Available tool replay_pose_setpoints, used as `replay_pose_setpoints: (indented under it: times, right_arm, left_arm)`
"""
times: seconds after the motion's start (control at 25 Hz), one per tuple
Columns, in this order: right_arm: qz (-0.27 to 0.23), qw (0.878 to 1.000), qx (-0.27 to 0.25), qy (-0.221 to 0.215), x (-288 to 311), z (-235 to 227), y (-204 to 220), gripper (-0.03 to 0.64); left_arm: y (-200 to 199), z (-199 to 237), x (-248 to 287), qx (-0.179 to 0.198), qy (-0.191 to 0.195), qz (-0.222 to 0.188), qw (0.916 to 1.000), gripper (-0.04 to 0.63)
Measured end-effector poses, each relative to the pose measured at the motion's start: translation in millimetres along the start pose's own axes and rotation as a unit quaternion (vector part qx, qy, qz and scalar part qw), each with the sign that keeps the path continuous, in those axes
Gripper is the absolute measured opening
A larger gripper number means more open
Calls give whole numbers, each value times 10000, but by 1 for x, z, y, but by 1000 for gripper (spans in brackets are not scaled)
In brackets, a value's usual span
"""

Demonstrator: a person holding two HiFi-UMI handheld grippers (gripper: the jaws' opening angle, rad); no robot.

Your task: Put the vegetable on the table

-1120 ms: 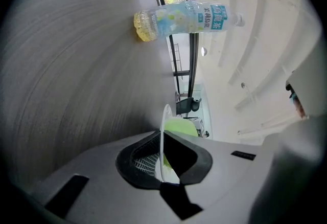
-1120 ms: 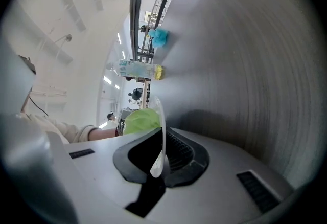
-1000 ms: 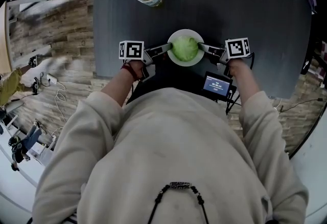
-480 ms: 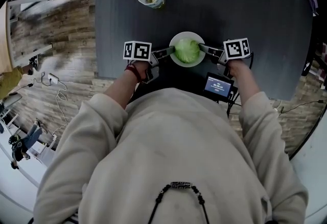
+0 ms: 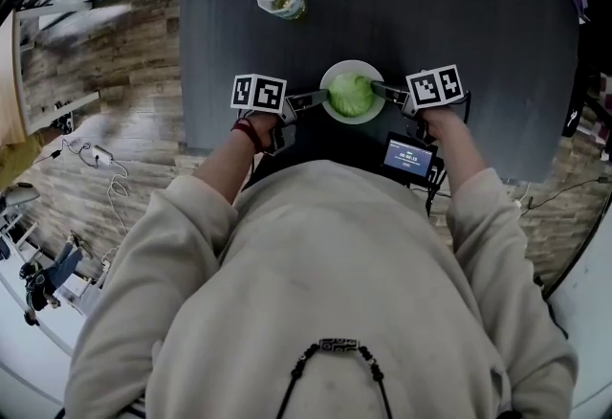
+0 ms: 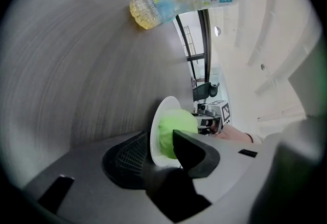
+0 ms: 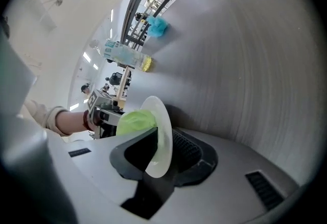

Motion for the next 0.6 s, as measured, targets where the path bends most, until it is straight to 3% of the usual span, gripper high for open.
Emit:
replay_pose_setpoints:
  times: [0.08, 0.12, 0.24, 0.48, 0.6]
  right_arm:
    - [-105, 9999, 12, 25, -4, 4, -1, 150]
    - [-185, 9998, 34, 38, -7, 6, -1, 225]
    - [-314, 9990, 21, 312, -14, 5, -2, 255]
    - [-666, 9964, 227, 480, -30, 2, -1, 255]
    - [-923, 9929, 97, 739, -43, 8, -5, 253]
  left_arm:
    - [2, 1, -4, -114, -3, -191, 9998, 167]
    - [3, 1, -7, -192, 44, -304, 9993, 220]
    - [2, 1, -16, -181, 113, -483, 9986, 316]
    - [-1, 4, -29, -213, 296, -692, 9969, 314]
    - [-5, -9, -36, -15, 657, -832, 9944, 145]
Point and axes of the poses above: the fingertips, and each gripper's own axes: x forward along the fingers, z to its left, y out of its underside, the point moved 9 cm from there along -x, backward along the fingers, and after that the axes turned 6 degrees about -y, right-handed, at the moved point
